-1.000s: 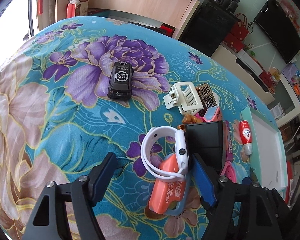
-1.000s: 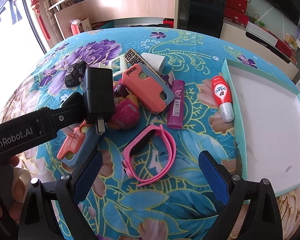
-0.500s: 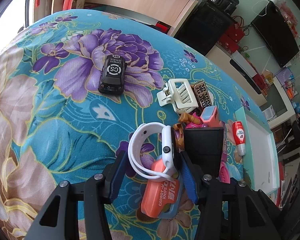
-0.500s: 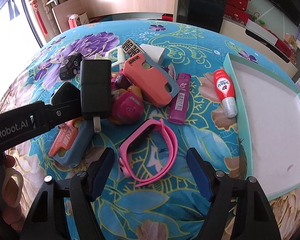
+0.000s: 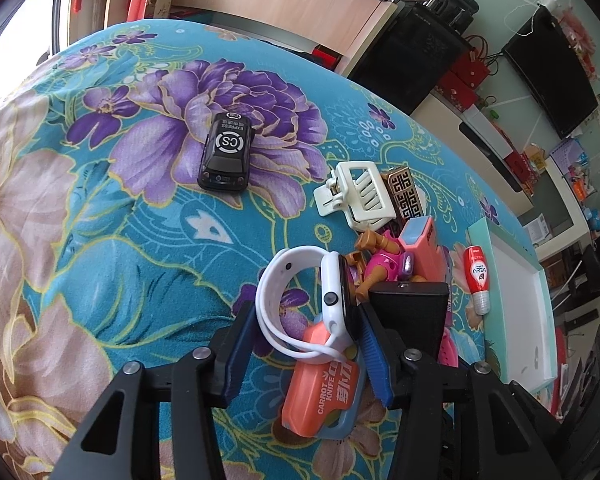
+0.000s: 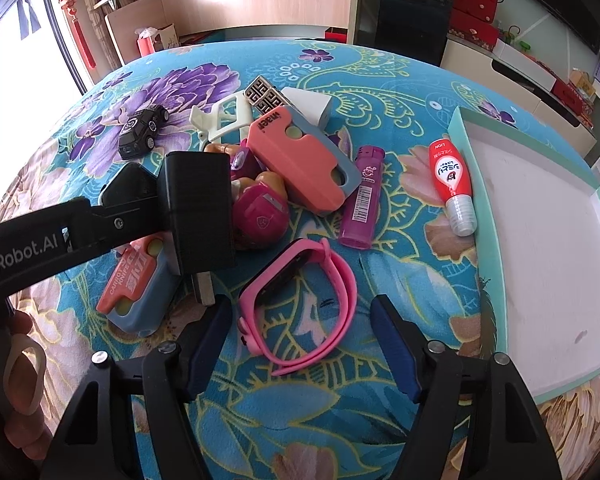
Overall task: Organize rigid objects
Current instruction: 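Grasp the white smartwatch with the left gripper while the right gripper grasps the pink watch band, then carry watch and band into the white tray while both grippers open to release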
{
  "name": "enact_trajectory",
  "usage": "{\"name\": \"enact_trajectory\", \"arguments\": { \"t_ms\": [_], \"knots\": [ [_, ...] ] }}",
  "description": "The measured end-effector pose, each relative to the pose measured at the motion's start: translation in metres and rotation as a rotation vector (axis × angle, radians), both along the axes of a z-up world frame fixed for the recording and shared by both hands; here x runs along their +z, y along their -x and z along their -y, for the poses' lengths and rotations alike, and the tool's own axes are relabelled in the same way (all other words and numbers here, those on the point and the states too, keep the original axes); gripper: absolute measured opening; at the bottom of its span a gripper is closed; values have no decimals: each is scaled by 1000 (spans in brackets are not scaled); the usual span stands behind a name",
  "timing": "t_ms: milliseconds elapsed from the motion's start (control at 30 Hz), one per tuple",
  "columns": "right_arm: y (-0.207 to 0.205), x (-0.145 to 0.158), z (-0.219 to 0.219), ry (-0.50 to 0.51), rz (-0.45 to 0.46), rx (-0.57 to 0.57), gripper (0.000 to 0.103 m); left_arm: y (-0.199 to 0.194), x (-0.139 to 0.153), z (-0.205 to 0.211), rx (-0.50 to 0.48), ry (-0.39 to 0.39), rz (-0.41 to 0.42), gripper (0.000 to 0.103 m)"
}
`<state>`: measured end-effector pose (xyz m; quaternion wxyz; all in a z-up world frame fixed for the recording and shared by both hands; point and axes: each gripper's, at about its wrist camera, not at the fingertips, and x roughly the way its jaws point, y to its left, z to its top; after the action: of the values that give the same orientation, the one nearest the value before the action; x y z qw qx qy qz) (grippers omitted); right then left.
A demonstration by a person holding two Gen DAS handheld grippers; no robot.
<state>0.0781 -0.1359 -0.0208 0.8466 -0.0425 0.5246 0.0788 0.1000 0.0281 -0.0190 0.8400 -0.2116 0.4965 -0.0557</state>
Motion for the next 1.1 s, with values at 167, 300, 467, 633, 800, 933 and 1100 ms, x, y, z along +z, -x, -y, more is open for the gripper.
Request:
{"name": "enact_trajectory", "arguments": {
  "t_ms": [167,300,467,633,800,933,1100],
  "knots": [
    [1,3,4,-24,5,-5,56,3,4,-4,24,-1,13,53],
    [2,9,10,-42,21,-25,56,4,9,-9,46,-6,27,53],
    [5,25,23,-71,79,-61,56,7,22,-8,52,-18,70,53],
    [5,40,36,-106,141,-99,56,11,34,0,36,-55,107,53],
    [2,45,62,-109,180,-192,56,13,47,19,-20,-80,152,53],
    [3,50,98,-80,225,-313,56,13,56,42,-87,-77,188,53],
    [5,47,146,-29,234,-461,56,10,62,83,-187,-109,192,53]
  ]
}}
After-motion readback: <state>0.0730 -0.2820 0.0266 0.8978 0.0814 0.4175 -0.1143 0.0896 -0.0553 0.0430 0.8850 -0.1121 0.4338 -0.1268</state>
